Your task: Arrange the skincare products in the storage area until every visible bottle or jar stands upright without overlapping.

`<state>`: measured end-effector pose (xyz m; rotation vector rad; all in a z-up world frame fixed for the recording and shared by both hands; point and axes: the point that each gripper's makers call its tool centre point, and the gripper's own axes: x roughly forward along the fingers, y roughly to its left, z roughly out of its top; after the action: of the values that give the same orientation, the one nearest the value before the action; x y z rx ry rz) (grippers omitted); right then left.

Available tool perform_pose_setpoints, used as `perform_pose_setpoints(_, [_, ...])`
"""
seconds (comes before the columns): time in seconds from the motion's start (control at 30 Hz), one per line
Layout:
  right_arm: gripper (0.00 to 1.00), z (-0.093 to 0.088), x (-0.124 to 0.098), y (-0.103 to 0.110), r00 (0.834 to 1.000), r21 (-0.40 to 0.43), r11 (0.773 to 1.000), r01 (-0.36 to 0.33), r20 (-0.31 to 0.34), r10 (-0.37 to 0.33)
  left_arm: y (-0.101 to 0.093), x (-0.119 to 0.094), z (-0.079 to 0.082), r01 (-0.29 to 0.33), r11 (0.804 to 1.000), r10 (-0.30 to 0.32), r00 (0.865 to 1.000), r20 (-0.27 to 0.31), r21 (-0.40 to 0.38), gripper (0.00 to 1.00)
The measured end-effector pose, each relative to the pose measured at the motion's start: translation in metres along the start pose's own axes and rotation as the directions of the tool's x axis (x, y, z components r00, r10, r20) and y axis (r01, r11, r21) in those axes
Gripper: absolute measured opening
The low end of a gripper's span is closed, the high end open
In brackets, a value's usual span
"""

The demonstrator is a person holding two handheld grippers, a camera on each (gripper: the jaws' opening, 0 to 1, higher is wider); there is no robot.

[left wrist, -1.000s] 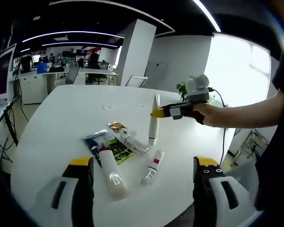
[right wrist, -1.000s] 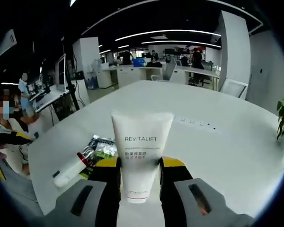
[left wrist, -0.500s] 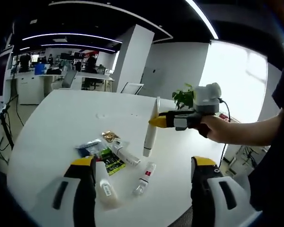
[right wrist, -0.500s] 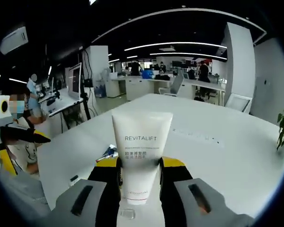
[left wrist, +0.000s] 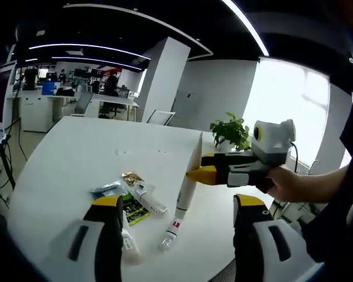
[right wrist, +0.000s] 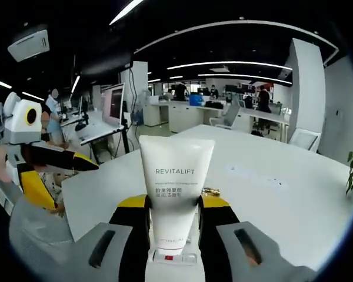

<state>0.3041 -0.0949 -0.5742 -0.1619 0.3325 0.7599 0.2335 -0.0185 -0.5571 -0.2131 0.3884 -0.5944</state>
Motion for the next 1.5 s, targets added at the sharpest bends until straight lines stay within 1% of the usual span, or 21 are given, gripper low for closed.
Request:
perform_pose_setpoints(0.1, [0.3, -0.002, -0.004, 0.01, 1.0, -0.001, 1.0, -0.01, 0.0, 0.01, -0.002, -0.001, -0.001, 0.003, 1.0, -0.003, 1.0, -0.001, 0.0, 0.67])
perform_pose_setpoints(0.27, [0.3, -0.004, -0.009, 0.026, 1.0, -0.046, 0.999, -0.026, -0.001, 0.026, -0.009, -0.001, 0.0, 0.013, 1.0, -0.013, 1.0, 0.001, -0.006, 0.64])
perform_pose_setpoints(0.43, [0.31, -0.006, -0.017, 0.044, 0.999, -0.076, 0.996, -0.048, -0.005, 0.048, -0.017, -0.001, 0.002, 0.027, 1.0, -0.027, 1.0, -0.007, -0.002, 0.56])
perform_pose_setpoints(0.57, [0.31, -0.009, -0.019, 0.055, 0.998, -0.083, 0.995, -0.062, -0.006, 0.062, -0.021, -0.001, 0.003, 0.033, 0.999, -0.033, 0.999, -0.01, 0.003, 0.53])
perform_pose_setpoints(0.6, [0.31, -0.009, -0.021, 0.061, 0.998, -0.083, 0.994, -0.07, -0.005, 0.07, -0.023, -0.001, 0.005, 0.037, 0.999, -0.037, 0.999, -0.008, 0.002, 0.53])
perform_pose_setpoints(0.77, [0.31, -0.003, -0.026, 0.08, 0.995, -0.13, 0.987, -0.099, 0.004, 0.101, -0.034, 0.001, 0.005, 0.052, 0.999, -0.052, 0.998, -0.019, 0.011, 0.49])
perform_pose_setpoints(0.83, [0.31, -0.001, -0.028, 0.085, 0.994, -0.144, 0.984, -0.104, 0.007, 0.106, -0.036, -0.001, 0.003, 0.055, 0.998, -0.054, 0.998, -0.027, 0.008, 0.46])
perform_pose_setpoints(1.0, [0.31, 0.0, -0.033, 0.094, 0.993, -0.172, 0.978, -0.116, 0.004, 0.119, -0.042, -0.003, 0.0, 0.058, 0.998, -0.058, 0.998, -0.036, 0.008, 0.36])
perform_pose_setpoints(1.07, [0.31, 0.001, -0.035, 0.098, 0.992, -0.19, 0.974, -0.122, 0.009, 0.126, -0.043, -0.005, 0.0, 0.057, 0.998, -0.057, 0.998, -0.042, 0.019, 0.31])
perform_pose_setpoints(1.2, [0.31, 0.001, -0.039, 0.103, 0.991, -0.209, 0.969, -0.128, 0.004, 0.132, -0.045, -0.008, 0.0, 0.057, 0.998, -0.056, 0.997, -0.049, 0.034, 0.25])
perform_pose_setpoints(1.33, [0.31, 0.001, -0.044, 0.112, 0.989, -0.254, 0.957, -0.141, -0.006, 0.145, -0.047, -0.011, -0.003, 0.057, 0.996, -0.053, 0.996, -0.077, 0.062, 0.15])
perform_pose_setpoints(1.37, [0.31, 0.001, -0.045, 0.113, 0.989, -0.261, 0.955, -0.143, -0.006, 0.146, -0.047, -0.012, -0.004, 0.05, 0.996, -0.044, 0.996, -0.083, 0.071, 0.14])
perform_pose_setpoints(1.43, [0.31, 0.001, -0.046, 0.116, 0.989, -0.279, 0.949, -0.146, -0.008, 0.149, -0.05, -0.014, -0.005, 0.063, 0.995, -0.056, 0.995, -0.087, 0.079, 0.12])
perform_pose_setpoints(1.5, [0.31, 0.0, -0.048, 0.116, 0.989, -0.283, 0.948, -0.144, -0.011, 0.147, -0.05, -0.014, -0.005, 0.059, 0.994, -0.051, 0.995, -0.087, 0.089, 0.14])
